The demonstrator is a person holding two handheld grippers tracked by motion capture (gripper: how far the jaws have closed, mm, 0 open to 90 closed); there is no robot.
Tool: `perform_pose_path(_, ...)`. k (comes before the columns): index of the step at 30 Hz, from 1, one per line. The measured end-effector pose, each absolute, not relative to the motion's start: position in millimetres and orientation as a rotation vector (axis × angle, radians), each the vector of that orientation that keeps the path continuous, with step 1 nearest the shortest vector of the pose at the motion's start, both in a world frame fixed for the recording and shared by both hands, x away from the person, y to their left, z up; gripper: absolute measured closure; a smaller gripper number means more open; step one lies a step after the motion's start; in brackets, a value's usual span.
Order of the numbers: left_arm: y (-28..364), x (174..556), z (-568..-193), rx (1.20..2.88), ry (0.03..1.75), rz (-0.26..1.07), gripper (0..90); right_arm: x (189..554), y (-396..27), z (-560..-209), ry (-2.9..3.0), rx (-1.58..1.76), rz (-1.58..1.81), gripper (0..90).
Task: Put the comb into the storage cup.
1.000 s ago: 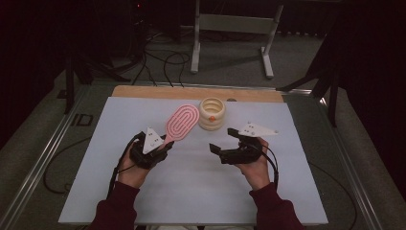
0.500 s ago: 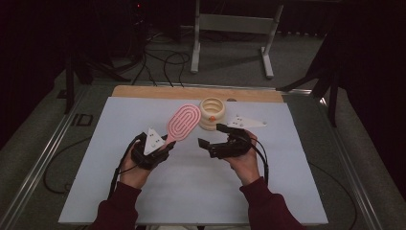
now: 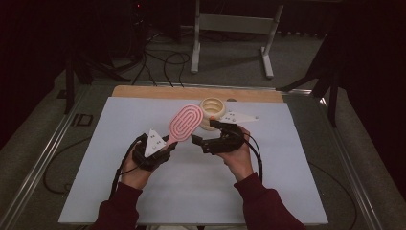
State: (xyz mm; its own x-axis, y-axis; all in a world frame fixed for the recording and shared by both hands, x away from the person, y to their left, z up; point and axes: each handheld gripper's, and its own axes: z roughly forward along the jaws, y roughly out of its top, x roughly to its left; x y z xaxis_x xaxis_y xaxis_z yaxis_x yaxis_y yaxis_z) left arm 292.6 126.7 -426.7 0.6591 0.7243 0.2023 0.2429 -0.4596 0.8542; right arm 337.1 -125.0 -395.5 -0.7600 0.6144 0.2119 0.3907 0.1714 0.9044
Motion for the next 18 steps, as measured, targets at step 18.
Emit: perform_pose_path(18,124.3,287.8,-424.8,1.99,0.714,0.722,69.7,347.1,-107.1,-391.1,2.259,0.973,1.679,7.6)
